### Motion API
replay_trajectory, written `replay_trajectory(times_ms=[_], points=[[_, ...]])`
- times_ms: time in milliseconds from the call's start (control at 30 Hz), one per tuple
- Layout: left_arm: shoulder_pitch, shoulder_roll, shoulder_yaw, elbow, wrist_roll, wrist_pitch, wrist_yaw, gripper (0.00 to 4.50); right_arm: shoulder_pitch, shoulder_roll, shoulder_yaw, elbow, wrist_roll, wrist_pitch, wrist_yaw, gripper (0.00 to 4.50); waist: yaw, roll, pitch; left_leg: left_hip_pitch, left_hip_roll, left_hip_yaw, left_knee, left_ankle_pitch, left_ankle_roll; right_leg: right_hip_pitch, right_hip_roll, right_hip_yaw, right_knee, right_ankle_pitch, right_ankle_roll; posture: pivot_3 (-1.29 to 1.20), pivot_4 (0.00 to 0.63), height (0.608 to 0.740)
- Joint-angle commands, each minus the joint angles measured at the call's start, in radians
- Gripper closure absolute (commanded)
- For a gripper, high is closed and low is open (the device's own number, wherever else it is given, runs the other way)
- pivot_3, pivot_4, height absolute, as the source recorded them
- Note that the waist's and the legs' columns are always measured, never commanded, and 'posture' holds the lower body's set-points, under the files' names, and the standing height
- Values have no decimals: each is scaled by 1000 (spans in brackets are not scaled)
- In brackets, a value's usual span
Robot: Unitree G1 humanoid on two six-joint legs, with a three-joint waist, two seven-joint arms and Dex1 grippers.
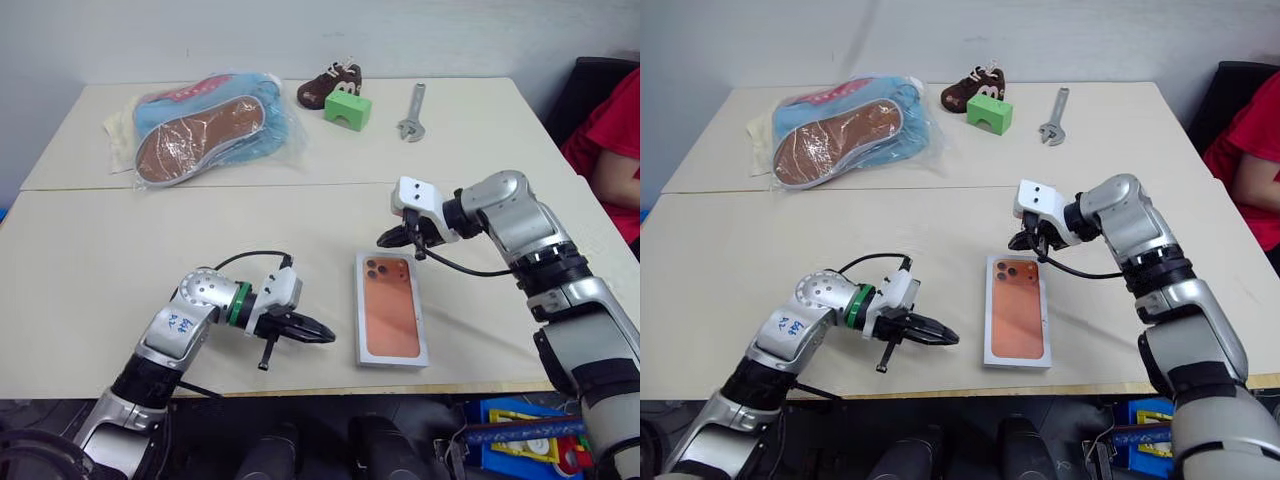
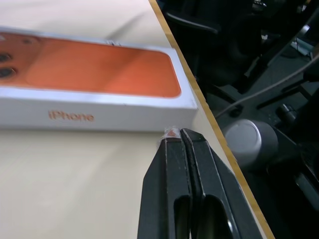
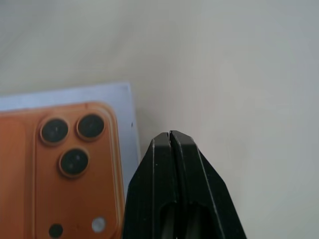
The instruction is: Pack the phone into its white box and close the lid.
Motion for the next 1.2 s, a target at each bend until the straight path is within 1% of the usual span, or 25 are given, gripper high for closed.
replay_trajectory(times_ms=[33, 100, 133, 200, 267, 333, 400, 500, 567, 633, 700, 733, 867, 967, 1067, 1133, 1200], points=[[-44, -55, 22, 32, -45, 24, 44, 4500, 121, -64, -193, -364, 182, 241, -34, 4480, 11, 0, 0, -1, 0, -1, 1, 0, 0, -1, 0, 0, 1, 0, 0, 0, 150, 740], [-71, -112, 38, 68, -51, 52, 105, 4500, 289, -90, -290, -596, 295, 389, -67, 4480, 20, -1, -1, -4, 0, -3, 2, -1, 0, -2, 0, -1, 1, 0, 0, 0, 150, 740], [-80, -133, 35, 83, -45, 52, 124, 4500, 377, -96, -323, -695, 326, 432, -93, 4480, 25, -1, -1, -3, 0, -3, 3, -1, 1, -2, 0, -1, 1, 0, 0, 0, 150, 740], [-98, -176, 1, 139, 6, -5, 155, 4500, 579, -92, -358, -863, 334, 461, -165, 4480, 30, -2, -2, -3, 0, -2, 3, -1, 1, -1, 0, 0, 1, 0, 0, 0, 150, 740], [-113, -205, -22, 193, 46, -60, 179, 4500, 691, -77, -368, -951, 335, 479, -234, 4480, 33, -2, -2, -4, -1, -1, 2, -1, 1, -1, 0, 1, 1, 0, 0, 0, 150, 740], [-155, -249, -51, 292, 114, -106, 245, 4500, 765, -37, -324, -981, 286, 477, -342, 4480, 26, -2, -2, -3, -1, 2, 2, -2, 1, -1, 0, 3, 0, 0, 0, 0, 150, 740], [-182, -267, -83, 357, 163, -149, 262, 4500, 801, -20, -271, -980, 232, 461, -419, 4480, 22, -2, -2, -2, -1, 6, 3, -2, 1, -1, 0, 4, 0, 1, 2, 0, 150, 740], [-202, -262, -138, 403, 213, -154, 240, 4500, 838, -52, -173, -943, 119, 394, -478, 4480, 21, -2, -2, -1, 0, 7, 3, -1, 1, -1, 0, 5, 0, 2, 3, 0, 150, 740], [-207, -254, -160, 421, 233, -158, 229, 4500, 858, -52, -162, -930, 111, 384, -496, 4480, 23, -3, -5, 0, 0, 7, 2, -1, 0, -1, 1, 5, 1, 2, 3, 0, 150, 740], [-203, -234, -158, 417, 231, -154, 208, 4500, 867, -34, -199, -932, 138, 390, -512, 4480, 24, -7, -11, 6, 1, 7, -1, -1, 0, 4, 1, 5, -1, 2, 3, 0, 150, 740], [-187, -191, -136, 380, 209, -125, 180, 4500, 874, -29, -267, -941, 188, 411, -511, 4480, 26, -9, -12, 16, 1, 6, -5, -1, 1, 13, 1, 5, -5, 2, 3, 0, 150, 740], [-175, -168, -127, 357, 200, -115, 167, 4500, 881, -35, -292, -939, 206, 419, -505, 4480, 25, -9, -12, 17, 1, 6, -6, -1, 1, 14, 1, 5, -5, 2, 3, 0, 150, 740], [-108, -89, -72, 247, 154, -84, 147, 4500, 910, -68, -319, -897, 215, 365, -487, 4480, 25, -9, -13, 19, 1, 6, -10, -1, 1, 14, 1, 5, -5, 2, 3, 0, 150, 740], [-57, -66, -12, 150, 83, -32, 152, 4500, 873, -32, -330, -873, 250, 345, -498, 4480, 26, -9, -12, 18, 1, 7, -12, -1, 1, 12, 1, 6, -6, 2, 3, 0, 150, 740], [10, -13, 52, 18, -3, 45, 130, 4500, 831, -20, -361, -887, 307, 375, -499, 4480, 26, -9, -11, 17, 1, 7, -12, -1, 1, 12, 1, 6, -7, 2, 3, 0, 150, 740], [66, 50, 90, -54, -37, 76, 112, 4500, 839, -63, -407, -907, 346, 367, -449, 4480, 26, -8, -10, 17, 1, 7, -13, -1, 1, 11, 1, 6, -6, 2, 3, 0, 150, 740], [130, 134, 153, -108, -76, 106, 86, 4500, 842, -126, -495, -909, 407, 390, -389, 4480, 25, -4, -8, 17, 1, 7, -14, -1, 1, 10, 1, 5, -7, 1, 3, 0, 150, 740]])
